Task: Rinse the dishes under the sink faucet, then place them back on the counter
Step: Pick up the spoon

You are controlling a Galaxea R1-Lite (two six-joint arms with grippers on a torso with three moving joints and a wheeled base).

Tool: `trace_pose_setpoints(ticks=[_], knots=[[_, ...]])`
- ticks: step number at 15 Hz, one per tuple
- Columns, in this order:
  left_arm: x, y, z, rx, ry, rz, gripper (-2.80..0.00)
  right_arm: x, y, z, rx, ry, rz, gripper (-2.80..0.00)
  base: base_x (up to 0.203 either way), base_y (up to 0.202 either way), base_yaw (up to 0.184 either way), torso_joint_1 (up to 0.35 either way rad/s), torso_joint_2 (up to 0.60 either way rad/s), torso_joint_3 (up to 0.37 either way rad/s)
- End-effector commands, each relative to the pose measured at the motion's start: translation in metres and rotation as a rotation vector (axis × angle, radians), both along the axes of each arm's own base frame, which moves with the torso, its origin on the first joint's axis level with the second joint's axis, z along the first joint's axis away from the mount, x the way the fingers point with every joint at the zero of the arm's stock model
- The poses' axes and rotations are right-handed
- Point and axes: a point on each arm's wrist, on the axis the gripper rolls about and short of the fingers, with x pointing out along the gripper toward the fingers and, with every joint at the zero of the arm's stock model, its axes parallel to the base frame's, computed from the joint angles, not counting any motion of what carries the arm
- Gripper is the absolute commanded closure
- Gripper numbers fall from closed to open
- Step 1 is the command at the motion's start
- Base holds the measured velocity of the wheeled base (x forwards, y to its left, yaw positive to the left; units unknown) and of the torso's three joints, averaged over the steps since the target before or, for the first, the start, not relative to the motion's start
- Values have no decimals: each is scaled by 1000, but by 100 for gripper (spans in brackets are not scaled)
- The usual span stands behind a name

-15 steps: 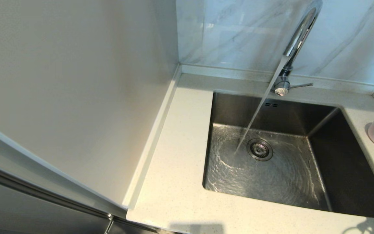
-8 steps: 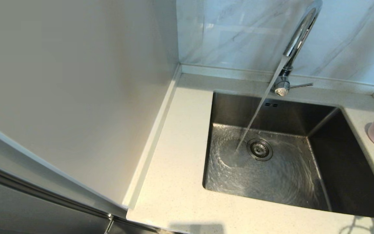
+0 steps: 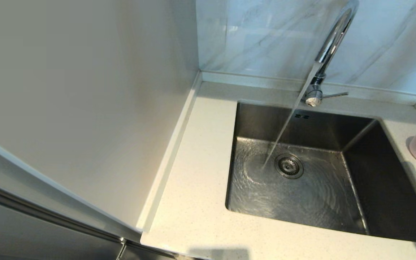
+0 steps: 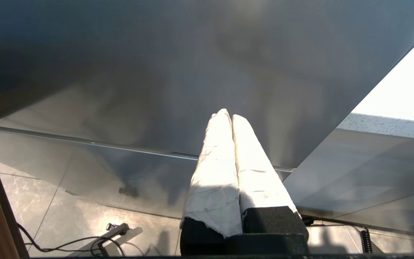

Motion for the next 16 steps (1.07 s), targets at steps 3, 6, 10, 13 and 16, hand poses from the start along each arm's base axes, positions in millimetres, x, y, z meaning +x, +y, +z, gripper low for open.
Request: trace_pose_setpoints(ticks=[3,6,10,13,16], knots=[[0,0,0,0,0,0,0,11,-7,58,-51,83,51,-280,0,0,0,0,0,0],[0,0,0,0,0,0,0,12,-10,85,-158,372,219,-280,0,0,0,0,0,0],[0,0,0,0,0,0,0,30,-50,62,-357,778,395,-280,0,0,0,0,0,0],[0,0,0,0,0,0,0,31,-71,44,-305,872,371,-280,0,0,0,0,0,0],[0,0,0,0,0,-1,0,43,-86,33,-289,862,372,-280,0,0,0,0,0,0]])
